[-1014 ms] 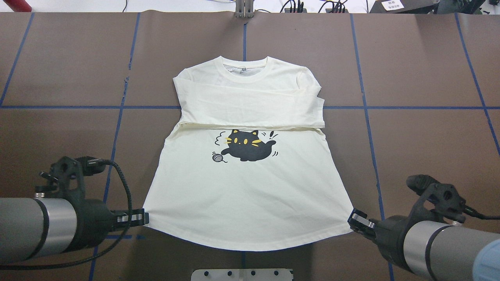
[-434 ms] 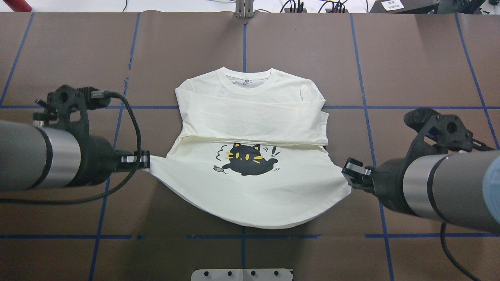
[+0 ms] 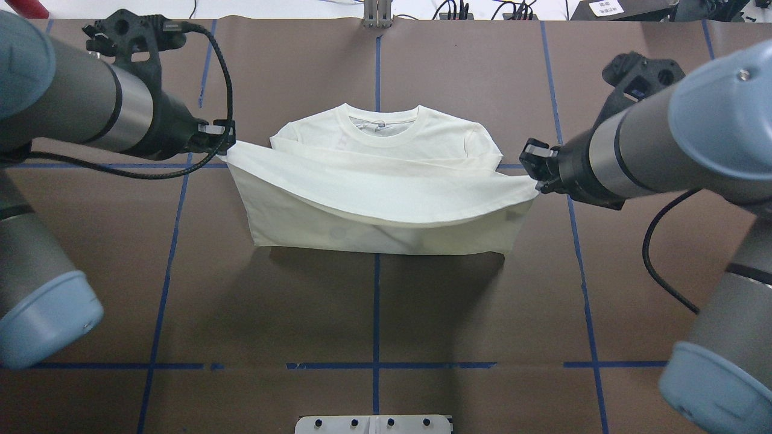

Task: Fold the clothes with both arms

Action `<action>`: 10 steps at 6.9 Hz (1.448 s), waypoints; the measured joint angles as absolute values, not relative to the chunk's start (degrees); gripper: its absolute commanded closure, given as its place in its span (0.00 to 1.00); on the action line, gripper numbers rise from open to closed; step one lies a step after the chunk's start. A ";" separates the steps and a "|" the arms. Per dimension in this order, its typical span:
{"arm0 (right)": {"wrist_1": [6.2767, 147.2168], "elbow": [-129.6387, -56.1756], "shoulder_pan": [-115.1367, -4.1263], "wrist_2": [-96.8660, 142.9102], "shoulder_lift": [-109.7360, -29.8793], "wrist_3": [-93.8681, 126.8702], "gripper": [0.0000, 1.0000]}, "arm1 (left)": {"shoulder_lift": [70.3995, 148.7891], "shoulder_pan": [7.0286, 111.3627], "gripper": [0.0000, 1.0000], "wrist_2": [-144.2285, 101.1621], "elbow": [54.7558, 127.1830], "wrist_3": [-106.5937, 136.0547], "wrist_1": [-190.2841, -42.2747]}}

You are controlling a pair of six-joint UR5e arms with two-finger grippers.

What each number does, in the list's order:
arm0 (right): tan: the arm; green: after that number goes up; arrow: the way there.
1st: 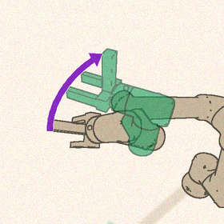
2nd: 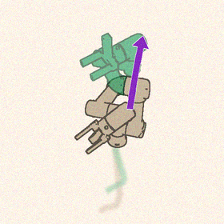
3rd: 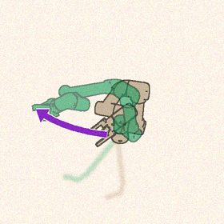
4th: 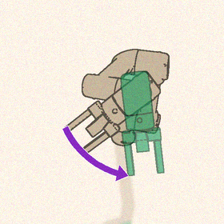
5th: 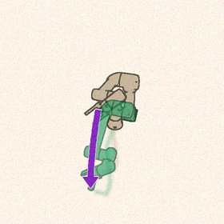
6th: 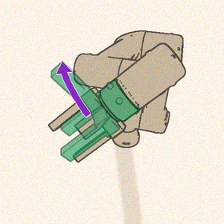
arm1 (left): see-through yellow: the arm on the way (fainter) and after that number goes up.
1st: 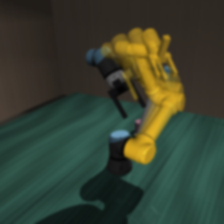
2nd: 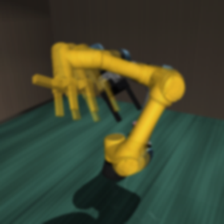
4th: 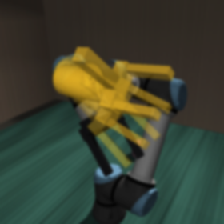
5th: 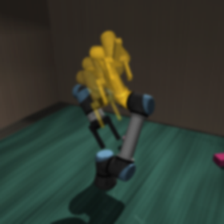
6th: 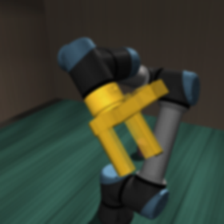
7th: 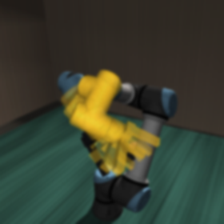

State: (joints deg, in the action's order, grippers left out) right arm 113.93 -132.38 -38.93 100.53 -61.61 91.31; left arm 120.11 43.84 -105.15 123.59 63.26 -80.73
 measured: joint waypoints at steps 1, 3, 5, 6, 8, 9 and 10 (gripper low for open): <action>109.05 -126.68 -41.54 101.28 -61.13 90.04 1.00 | 123.02 45.18 1.00 -104.78 118.57 62.34 -81.48; 99.06 -115.42 -44.15 101.57 -60.59 87.78 1.00 | 127.52 45.86 1.00 -102.01 104.91 61.85 -89.24; 88.78 -101.94 -45.15 101.28 -58.20 86.47 1.00 | 129.37 45.86 1.00 -100.56 90.29 60.61 -102.07; 84.11 -95.48 -45.23 101.03 -56.92 86.11 1.00 | 129.82 45.76 1.00 -100.37 85.53 60.16 -106.07; 76.56 -85.94 -44.60 99.95 -55.65 85.97 1.00 | 130.09 43.91 1.00 -100.19 80.65 59.98 -109.31; 74.56 -83.25 -43.87 98.69 -55.48 85.94 1.00 | 130.01 42.25 1.00 -99.70 79.52 60.03 -109.77; 73.73 -82.12 -43.37 97.82 -55.44 85.90 0.68 | 129.86 41.19 0.94 -99.15 78.68 60.04 -110.53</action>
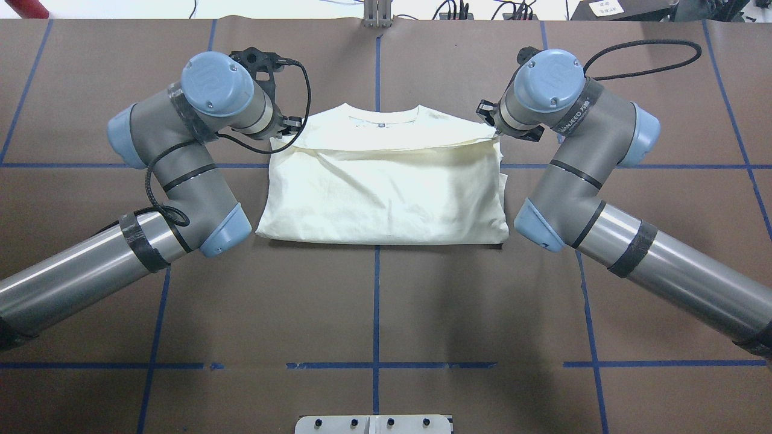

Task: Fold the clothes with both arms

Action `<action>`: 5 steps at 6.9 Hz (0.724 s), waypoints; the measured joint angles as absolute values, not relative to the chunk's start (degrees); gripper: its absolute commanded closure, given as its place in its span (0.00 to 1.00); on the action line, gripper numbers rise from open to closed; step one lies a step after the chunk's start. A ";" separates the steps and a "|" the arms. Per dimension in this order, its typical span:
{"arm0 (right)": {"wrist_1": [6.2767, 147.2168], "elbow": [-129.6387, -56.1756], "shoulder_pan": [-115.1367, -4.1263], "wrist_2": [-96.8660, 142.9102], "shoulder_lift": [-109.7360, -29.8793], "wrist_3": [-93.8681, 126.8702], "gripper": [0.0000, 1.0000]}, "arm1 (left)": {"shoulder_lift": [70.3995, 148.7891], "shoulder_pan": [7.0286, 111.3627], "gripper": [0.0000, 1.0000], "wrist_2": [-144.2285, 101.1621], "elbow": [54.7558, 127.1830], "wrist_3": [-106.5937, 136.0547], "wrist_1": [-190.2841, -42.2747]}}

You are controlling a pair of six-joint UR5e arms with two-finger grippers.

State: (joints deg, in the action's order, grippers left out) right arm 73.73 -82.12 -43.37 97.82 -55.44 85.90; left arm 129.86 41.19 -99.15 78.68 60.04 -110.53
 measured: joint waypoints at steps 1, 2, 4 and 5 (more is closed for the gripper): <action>73.45 -81.67 -43.09 97.46 -55.42 85.86 0.01 | 129.62 40.73 0.01 -98.91 77.85 59.94 -112.05; 73.38 -81.59 -42.82 97.27 -55.42 85.07 0.00 | 129.28 40.61 0.00 -98.83 77.37 59.13 -113.22; 73.31 -83.38 -42.72 97.63 -55.60 80.91 0.00 | 127.47 41.07 0.00 -99.14 79.28 52.09 -115.70; 73.34 -85.16 -43.15 98.61 -56.02 77.78 0.00 | 124.88 41.23 0.00 -99.30 82.12 49.99 -117.51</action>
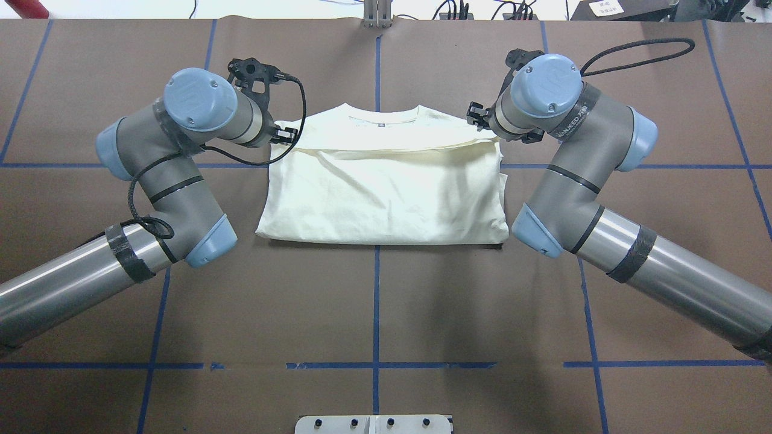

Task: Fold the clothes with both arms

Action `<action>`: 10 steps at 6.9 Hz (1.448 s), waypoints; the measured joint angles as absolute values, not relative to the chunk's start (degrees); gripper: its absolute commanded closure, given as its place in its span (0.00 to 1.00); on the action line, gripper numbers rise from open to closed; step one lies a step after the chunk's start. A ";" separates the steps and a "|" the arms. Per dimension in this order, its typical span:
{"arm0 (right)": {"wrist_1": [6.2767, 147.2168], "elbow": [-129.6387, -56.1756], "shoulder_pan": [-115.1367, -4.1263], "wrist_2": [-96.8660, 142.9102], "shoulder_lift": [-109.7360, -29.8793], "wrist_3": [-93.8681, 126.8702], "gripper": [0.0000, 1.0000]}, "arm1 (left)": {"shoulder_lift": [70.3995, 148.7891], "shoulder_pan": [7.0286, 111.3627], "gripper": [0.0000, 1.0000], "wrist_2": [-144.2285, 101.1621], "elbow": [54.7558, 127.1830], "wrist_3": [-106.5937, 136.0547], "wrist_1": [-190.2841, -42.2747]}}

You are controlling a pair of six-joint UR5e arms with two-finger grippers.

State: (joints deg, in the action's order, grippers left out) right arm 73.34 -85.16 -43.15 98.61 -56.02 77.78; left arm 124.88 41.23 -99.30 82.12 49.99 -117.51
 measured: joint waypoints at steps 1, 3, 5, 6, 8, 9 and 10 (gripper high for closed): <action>73.40 -86.85 -43.53 99.51 -56.53 75.23 0.00 | 121.41 41.04 0.00 -99.37 84.86 49.37 -121.23; 73.25 -87.86 -43.71 100.03 -56.93 73.85 0.00 | 115.90 39.68 0.15 -100.32 87.27 51.35 -130.26; 73.14 -87.96 -43.70 99.97 -57.02 73.75 0.00 | 113.55 37.74 0.42 -101.95 89.52 57.49 -132.50; 73.15 -87.97 -43.68 99.90 -57.04 73.74 0.00 | 112.02 36.59 0.42 -102.16 91.16 59.81 -132.68; 73.20 -87.92 -43.68 99.76 -57.01 73.74 0.00 | 110.29 34.54 0.42 -102.27 92.34 61.17 -132.79; 73.21 -87.94 -43.68 99.68 -57.02 73.74 0.00 | 110.06 33.69 0.42 -102.26 92.33 61.29 -132.78; 73.21 -87.95 -43.68 99.62 -57.06 73.74 0.00 | 109.99 33.11 0.43 -102.29 92.28 61.33 -132.74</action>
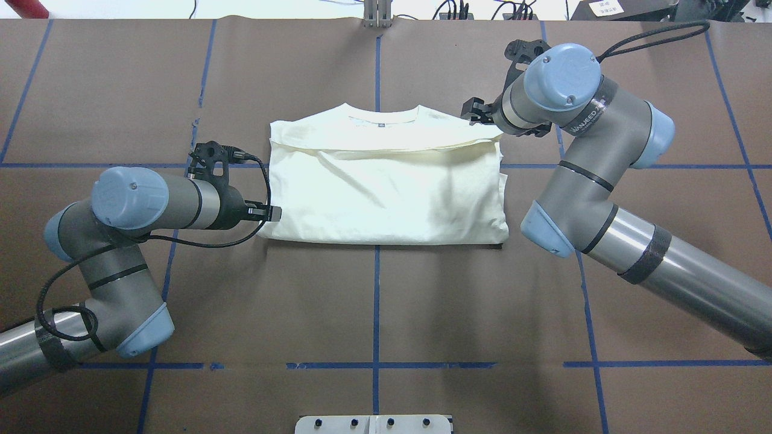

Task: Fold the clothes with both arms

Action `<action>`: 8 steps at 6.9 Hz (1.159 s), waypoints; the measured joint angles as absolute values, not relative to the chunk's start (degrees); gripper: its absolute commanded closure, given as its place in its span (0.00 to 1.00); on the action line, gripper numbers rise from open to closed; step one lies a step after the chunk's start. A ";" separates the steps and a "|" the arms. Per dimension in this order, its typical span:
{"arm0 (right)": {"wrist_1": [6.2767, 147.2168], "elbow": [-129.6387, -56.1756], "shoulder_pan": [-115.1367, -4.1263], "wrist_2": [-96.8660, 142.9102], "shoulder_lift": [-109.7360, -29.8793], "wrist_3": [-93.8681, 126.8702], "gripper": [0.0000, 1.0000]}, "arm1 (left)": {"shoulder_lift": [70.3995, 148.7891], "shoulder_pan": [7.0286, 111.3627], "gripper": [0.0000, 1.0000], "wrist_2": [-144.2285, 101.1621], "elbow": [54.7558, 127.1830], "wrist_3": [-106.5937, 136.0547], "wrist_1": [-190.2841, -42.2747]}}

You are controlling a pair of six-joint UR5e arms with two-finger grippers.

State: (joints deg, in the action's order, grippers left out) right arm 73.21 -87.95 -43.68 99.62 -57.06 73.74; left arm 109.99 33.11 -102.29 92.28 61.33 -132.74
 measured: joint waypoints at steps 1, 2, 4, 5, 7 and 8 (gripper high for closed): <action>73.23 -87.93 -43.68 99.59 -57.10 73.74 0.00 | 109.97 32.63 0.48 -102.30 92.24 61.37 -132.72; 73.25 -87.90 -43.68 99.56 -57.11 73.74 0.00 | 109.92 32.18 0.76 -102.29 92.18 61.43 -132.72; 73.26 -87.83 -43.68 99.50 -57.13 73.74 0.00 | 109.85 31.48 1.00 -102.12 92.23 62.49 -132.59; 73.24 -87.81 -43.65 99.50 -57.11 73.74 0.00 | 109.75 31.39 1.00 -101.87 92.38 62.60 -132.46; 73.22 -87.74 -43.51 99.49 -57.05 73.82 0.00 | 108.68 31.64 1.00 -101.78 93.10 60.50 -132.16; 73.19 -87.73 -43.44 99.49 -57.02 73.94 0.00 | 108.19 32.98 1.00 -101.70 93.20 56.83 -131.94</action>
State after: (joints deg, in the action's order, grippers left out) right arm 73.19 -87.73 -43.44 99.49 -57.02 73.94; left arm 108.19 32.98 -101.70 93.20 56.83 -131.94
